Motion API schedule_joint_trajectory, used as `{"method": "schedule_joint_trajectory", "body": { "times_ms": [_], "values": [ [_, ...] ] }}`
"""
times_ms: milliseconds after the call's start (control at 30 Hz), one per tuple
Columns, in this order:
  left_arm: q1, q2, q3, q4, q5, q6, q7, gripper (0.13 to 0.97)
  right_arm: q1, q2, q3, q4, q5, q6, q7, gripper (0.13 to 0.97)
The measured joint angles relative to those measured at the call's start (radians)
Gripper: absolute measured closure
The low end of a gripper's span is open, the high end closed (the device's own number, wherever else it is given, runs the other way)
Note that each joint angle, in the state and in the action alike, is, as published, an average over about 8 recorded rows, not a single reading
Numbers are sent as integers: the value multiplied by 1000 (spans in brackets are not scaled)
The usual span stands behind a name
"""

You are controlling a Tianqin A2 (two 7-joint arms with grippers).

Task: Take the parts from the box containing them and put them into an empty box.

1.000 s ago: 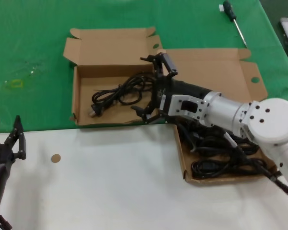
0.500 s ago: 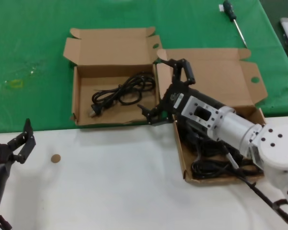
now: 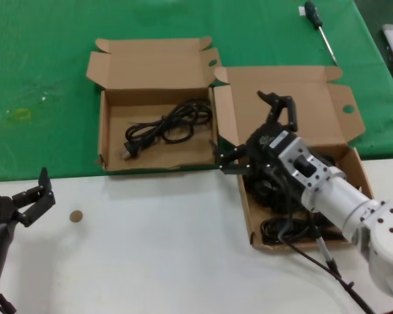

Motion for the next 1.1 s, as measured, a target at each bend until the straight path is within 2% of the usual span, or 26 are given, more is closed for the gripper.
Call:
{"method": "schedule_joint_trajectory", "body": {
  "times_ms": [333, 633, 1100],
  "values": [
    [0, 0, 0, 0, 0, 0, 0, 170, -112, -5, 63, 71, 48, 86, 85, 129],
    [0, 0, 0, 0, 0, 0, 0, 132, -211, -10, 120, 134, 91, 163, 162, 129],
    [0, 0, 0, 0, 0, 0, 0, 132, -319, -15, 180, 202, 137, 246, 244, 129]
  ]
}}
